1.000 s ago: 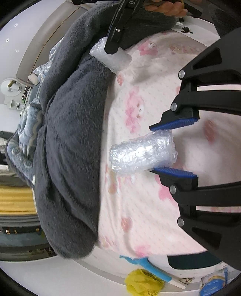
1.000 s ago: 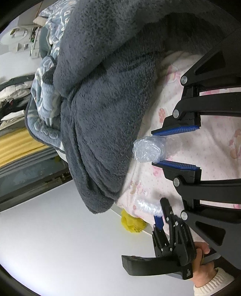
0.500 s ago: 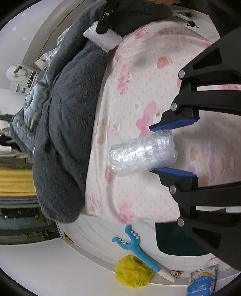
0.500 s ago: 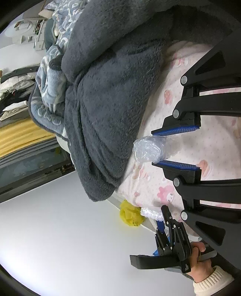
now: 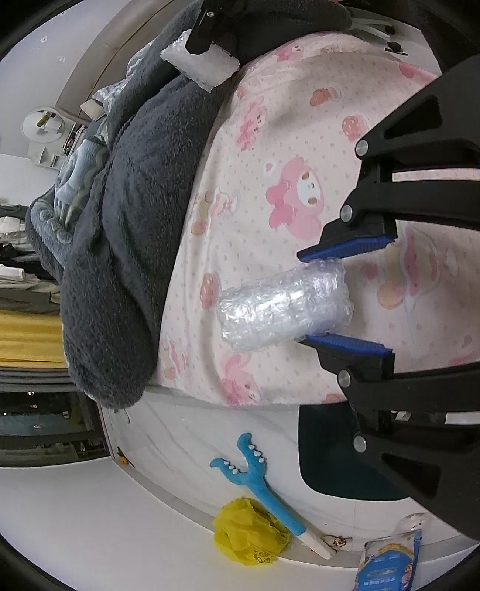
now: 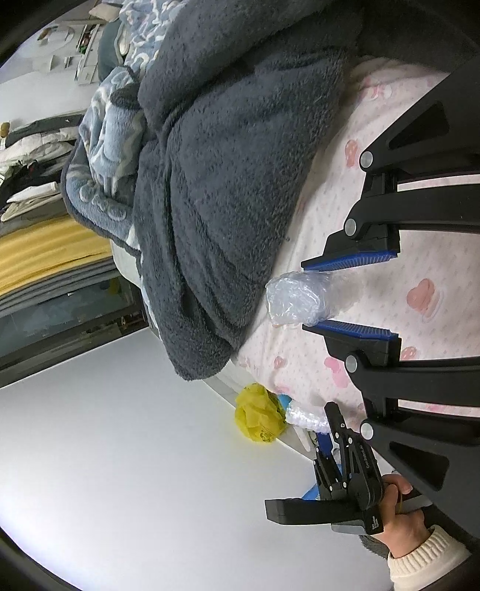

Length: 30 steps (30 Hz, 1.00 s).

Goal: Collect trash
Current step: 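Lift and carry both bubble-wrap rolls toward the green bin with both grippers, then hold the left gripper's roll over the bin and open the left gripper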

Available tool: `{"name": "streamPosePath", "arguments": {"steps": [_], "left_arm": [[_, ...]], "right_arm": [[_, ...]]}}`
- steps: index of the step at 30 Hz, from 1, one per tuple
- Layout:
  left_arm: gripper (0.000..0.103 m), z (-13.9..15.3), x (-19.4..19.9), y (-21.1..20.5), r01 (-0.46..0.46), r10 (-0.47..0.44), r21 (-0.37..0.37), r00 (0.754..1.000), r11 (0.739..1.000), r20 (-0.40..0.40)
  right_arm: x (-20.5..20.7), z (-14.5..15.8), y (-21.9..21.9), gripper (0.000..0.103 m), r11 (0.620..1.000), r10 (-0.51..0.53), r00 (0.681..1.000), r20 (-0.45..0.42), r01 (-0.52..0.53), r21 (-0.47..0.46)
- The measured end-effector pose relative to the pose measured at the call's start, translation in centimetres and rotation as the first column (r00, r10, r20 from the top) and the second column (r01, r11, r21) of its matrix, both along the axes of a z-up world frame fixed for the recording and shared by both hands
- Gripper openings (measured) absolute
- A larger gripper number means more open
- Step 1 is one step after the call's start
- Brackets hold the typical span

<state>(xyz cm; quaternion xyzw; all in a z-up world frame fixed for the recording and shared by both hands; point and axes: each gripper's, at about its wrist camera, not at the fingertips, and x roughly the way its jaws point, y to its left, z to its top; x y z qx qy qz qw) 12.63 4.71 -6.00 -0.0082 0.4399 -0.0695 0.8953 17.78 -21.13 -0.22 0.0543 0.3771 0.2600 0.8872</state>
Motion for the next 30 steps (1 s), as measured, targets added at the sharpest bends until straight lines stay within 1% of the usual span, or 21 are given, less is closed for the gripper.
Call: {"name": "streamPosePath", "arguments": {"steps": [1,2,8,21,26,27,30], "left_arm": [[0.041,0.0,0.0,0.2,-0.003,0.003,0.0,1.0,1.0,0.0],[0.041,0.0,0.0,0.5,-0.006,0.006,-0.001,1.0,1.0,-0.001],[0.041,-0.7,0.1,2.4,-0.045,0.045,-0.023,0.999,0.999,-0.021],[0.041,-2.6,-0.1,6.3,-0.127,0.124,-0.033,0.99,0.991,-0.067],[0.041,-2.9,-0.2,7.4,-0.138,0.135,-0.041,0.989,0.99,-0.062],[0.041,-2.7,-0.3,7.7,-0.147,0.144,-0.054,0.988,0.988,-0.059],[0.041,-2.3,-0.4,8.5,-0.156,0.154,-0.054,0.987,0.986,-0.047]], "right_arm": [[0.1,0.0,0.3,0.027,1.0,0.012,1.0,0.006,-0.012,0.028],[0.1,0.0,0.6,0.027,0.999,0.018,1.0,0.009,-0.018,0.031],[0.3,0.3,2.6,0.027,0.999,0.046,0.999,0.01,-0.046,0.029],[0.5,1.0,6.4,0.027,0.995,0.099,0.995,0.018,-0.1,0.026],[0.5,1.0,7.9,0.027,0.993,0.12,0.993,0.015,-0.12,0.019],[0.5,1.0,8.2,0.027,0.992,0.123,0.992,0.014,-0.124,0.016],[0.5,1.0,9.1,0.027,0.991,0.133,0.991,0.013,-0.133,0.011]]}}
